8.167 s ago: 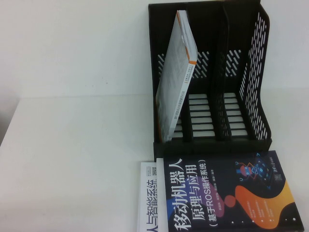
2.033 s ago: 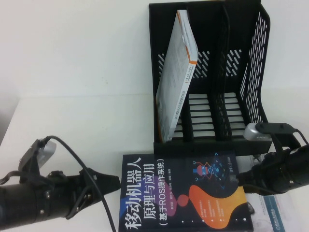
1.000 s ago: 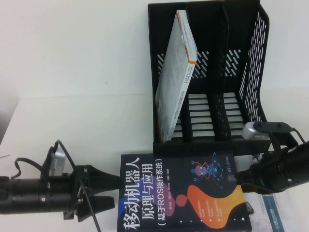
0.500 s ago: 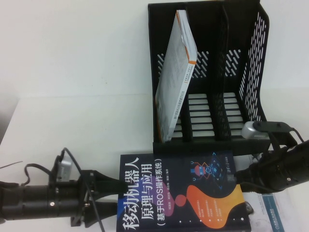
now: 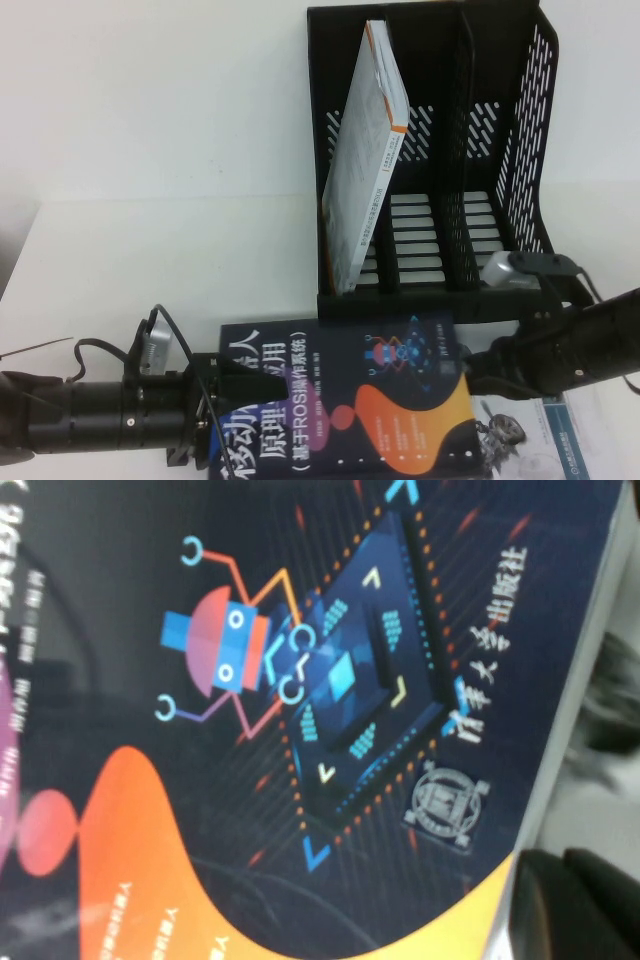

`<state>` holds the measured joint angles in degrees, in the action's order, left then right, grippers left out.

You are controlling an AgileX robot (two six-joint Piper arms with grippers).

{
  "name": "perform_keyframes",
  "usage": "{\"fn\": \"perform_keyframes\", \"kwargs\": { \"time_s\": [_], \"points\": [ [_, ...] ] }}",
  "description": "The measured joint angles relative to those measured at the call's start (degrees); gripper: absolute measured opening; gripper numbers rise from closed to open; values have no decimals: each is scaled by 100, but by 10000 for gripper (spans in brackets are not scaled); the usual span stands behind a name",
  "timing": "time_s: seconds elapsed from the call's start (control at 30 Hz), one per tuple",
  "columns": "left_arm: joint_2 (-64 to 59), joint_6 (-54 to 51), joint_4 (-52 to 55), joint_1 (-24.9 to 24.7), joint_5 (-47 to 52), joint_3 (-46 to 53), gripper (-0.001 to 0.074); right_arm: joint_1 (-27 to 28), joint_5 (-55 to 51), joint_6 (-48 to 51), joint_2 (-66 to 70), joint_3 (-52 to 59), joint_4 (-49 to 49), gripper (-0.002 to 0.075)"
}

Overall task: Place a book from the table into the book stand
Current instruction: Push book with right arm, then pick up the book with your left arm

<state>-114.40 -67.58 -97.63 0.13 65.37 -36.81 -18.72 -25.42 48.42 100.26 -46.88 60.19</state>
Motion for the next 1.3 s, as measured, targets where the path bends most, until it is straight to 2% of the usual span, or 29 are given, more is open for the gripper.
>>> {"fn": "perform_keyframes", "kwargs": {
  "time_s": [0.17,0.27,0.4,0.57,0.63,0.93,1.13,1.3],
  "points": [
    [0,-43,0,0,-78,0,562,0,-125,680,166,0,730,-1],
    [0,-85,79,0,-100,0,511,10,-130,757,177,0,793,-1],
    [0,-94,287,0,-141,0,387,10,-120,767,166,0,797,-1],
    [0,-94,371,0,36,0,160,10,-36,767,58,48,780,-1],
    [0,-94,371,0,173,0,111,10,-9,723,-34,51,625,-1],
    [482,319,510,-26,46,0,111,360,-49,10,-1539,60,-493,-1],
    [1605,715,763,-35,-167,11,110,668,-185,-191,-2635,60,-1054,-1],
    [2805,1176,1336,-35,-272,-265,110,684,-692,-233,-2984,60,-1605,-1]
  ]
}}
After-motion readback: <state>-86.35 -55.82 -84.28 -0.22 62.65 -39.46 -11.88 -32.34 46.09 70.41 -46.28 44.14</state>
